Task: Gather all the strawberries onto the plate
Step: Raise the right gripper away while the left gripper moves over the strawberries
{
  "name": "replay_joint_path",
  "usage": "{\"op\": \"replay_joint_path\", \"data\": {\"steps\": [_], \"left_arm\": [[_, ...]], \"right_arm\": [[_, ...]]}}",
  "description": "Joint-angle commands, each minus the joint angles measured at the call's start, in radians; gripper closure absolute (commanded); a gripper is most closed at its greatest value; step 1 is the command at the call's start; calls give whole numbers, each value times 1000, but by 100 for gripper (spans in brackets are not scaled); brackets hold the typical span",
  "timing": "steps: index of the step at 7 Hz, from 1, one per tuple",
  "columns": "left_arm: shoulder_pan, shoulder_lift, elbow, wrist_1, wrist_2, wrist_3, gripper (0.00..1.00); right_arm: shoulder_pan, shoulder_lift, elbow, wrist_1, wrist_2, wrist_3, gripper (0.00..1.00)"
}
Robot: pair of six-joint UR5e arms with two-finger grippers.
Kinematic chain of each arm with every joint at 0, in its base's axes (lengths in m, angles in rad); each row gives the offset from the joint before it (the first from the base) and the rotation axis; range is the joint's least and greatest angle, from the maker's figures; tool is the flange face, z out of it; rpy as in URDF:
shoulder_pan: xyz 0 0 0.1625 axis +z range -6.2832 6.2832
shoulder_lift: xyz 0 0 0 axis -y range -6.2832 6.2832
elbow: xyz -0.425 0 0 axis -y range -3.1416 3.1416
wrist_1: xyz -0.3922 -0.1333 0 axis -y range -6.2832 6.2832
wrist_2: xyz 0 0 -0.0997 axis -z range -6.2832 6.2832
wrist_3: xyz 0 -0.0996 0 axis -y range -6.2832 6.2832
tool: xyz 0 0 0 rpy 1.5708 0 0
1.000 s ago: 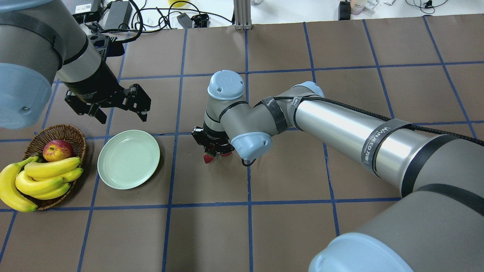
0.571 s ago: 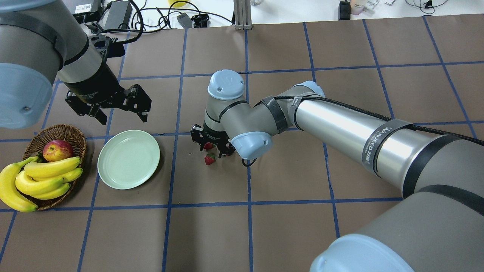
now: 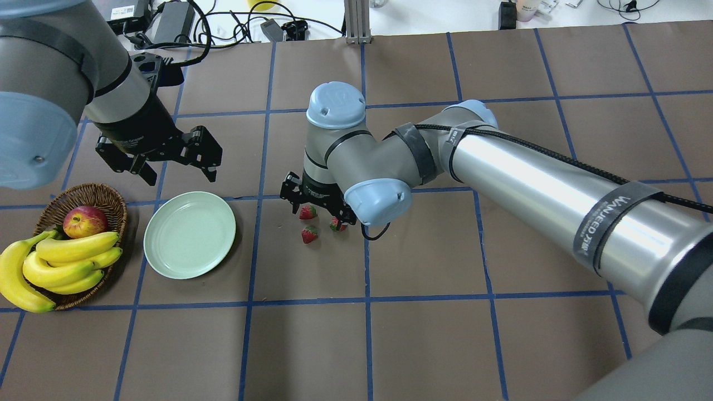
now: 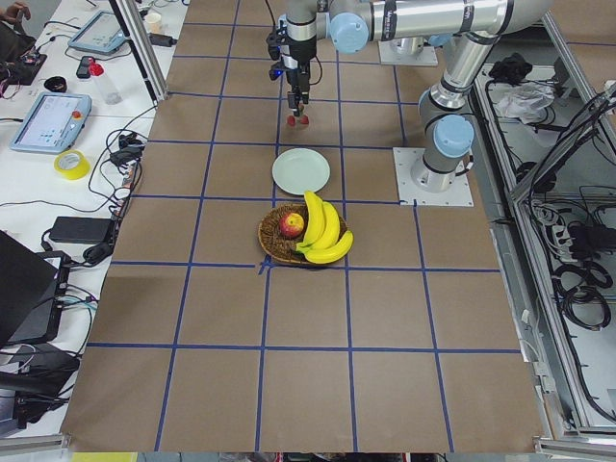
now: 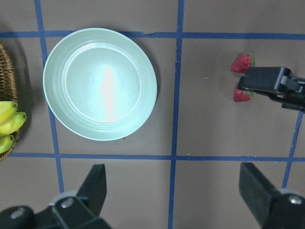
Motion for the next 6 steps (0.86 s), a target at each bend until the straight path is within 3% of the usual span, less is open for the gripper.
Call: {"op": "replay_joint_path", "data": {"steps": [1,2,4,6], "left_arm": [[1,-19,-10,14,-12,-27,0],[-7,-23,-33,31,-15,-38,0],[-38,-32,-97,126,-21,-43,0],[-122,-73,-197,342,-25,-46,0]], "right_arm": [[-80,-107,-9,109,-43,-100,0],[-136,-162,-9,140,-43,-118,0],[-283,-277,-15,311,-48,-318,0],[-409,-311,-119,508,-126,-527,0]]}}
